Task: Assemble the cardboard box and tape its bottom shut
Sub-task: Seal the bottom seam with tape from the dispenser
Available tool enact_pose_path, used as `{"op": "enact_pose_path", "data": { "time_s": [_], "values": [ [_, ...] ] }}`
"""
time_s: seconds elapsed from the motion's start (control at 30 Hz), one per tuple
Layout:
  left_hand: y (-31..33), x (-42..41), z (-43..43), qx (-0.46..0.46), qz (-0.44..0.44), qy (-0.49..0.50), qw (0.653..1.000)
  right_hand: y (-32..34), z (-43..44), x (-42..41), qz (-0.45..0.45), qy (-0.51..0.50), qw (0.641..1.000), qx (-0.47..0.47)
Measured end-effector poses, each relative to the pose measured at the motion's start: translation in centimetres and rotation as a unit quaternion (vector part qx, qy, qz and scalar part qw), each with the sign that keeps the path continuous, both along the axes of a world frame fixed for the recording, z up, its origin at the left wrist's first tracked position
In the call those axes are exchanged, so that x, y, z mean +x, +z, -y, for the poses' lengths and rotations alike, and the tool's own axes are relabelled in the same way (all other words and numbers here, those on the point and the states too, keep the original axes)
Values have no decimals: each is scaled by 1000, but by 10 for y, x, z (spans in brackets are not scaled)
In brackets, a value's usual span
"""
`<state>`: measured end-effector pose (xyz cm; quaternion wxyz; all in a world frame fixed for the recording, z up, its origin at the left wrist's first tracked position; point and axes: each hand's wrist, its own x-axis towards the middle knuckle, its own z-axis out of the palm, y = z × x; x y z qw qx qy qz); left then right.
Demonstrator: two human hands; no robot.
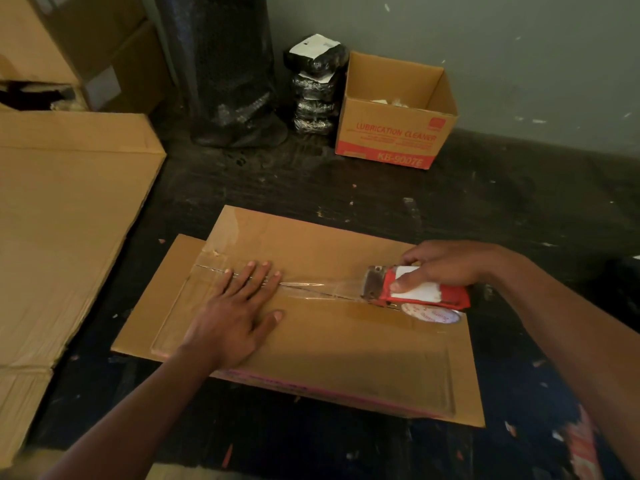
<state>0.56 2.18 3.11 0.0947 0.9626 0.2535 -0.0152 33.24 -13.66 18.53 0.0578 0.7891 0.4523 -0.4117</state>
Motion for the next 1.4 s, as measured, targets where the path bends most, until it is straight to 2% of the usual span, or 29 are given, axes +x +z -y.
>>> {"op": "enact_pose_path", "data": {
  "time_s": [0.2,0.33,0.43,0.6,0.93,1.17,1.4],
  "values": [
    [9,6,12,-5,18,12,1000,-12,3,-3,14,13,1000,9],
    [19,43,57,11,66,28,997,-7,1,-2,33,30,999,14],
    [14,75,84,-18,95,58,994,-6,1,0,40,36,999,5],
    [0,90,98,-15,51,50,997,-5,1,4,58,43,997,-4],
    [1,72,79,-24,24,58,998,3,12,13,20,31,999,3],
    [7,52,50,-27,37,64,997,8,19,16,8,17,999,26],
    [16,99,98,-12,70,10,997,7,17,22,34,5,999,-16]
  ]
}}
